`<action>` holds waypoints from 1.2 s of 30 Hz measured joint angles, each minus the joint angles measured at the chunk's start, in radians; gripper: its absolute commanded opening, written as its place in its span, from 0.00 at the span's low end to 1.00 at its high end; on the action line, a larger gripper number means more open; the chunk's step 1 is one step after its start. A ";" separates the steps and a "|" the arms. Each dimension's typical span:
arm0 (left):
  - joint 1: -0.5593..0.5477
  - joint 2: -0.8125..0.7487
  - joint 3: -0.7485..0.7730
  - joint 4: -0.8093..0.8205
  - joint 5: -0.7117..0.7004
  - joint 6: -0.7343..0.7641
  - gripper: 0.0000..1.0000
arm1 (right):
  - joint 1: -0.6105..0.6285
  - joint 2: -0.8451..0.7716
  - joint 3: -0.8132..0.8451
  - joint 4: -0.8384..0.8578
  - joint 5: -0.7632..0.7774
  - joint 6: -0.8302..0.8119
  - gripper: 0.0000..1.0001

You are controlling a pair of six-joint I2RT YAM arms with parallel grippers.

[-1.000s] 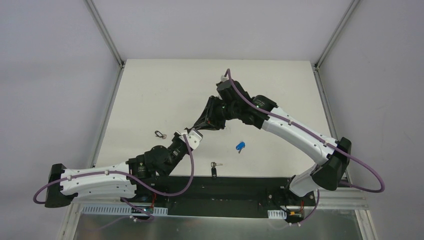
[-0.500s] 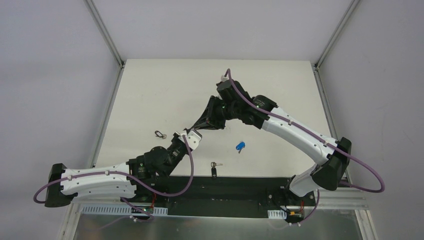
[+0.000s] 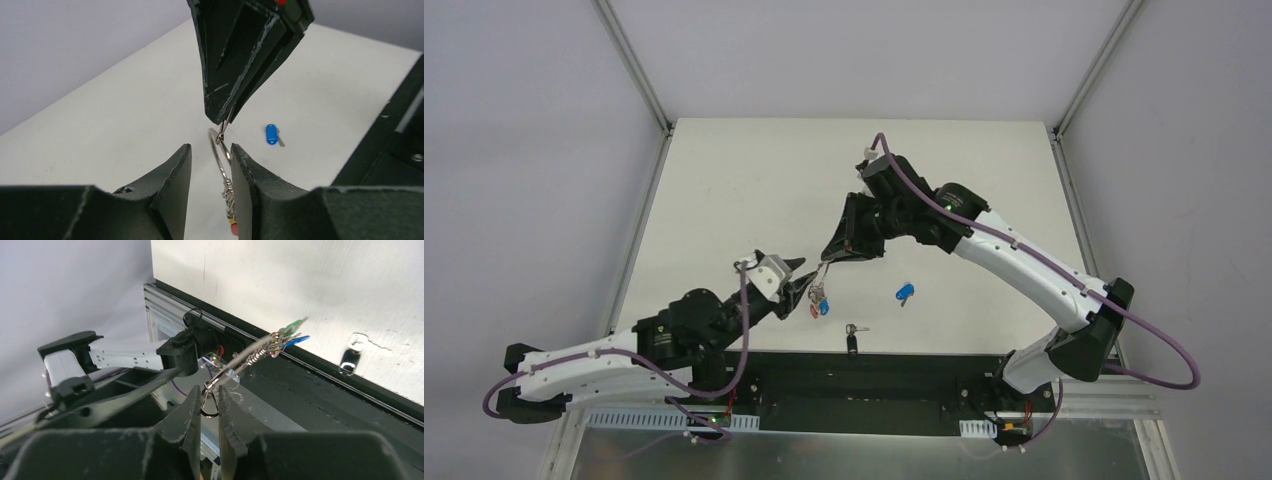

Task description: Put the keys on the keyring

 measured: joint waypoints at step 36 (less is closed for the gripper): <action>0.000 0.008 0.309 -0.340 0.758 -0.172 0.89 | 0.286 0.148 0.561 -0.662 -0.190 -0.696 0.00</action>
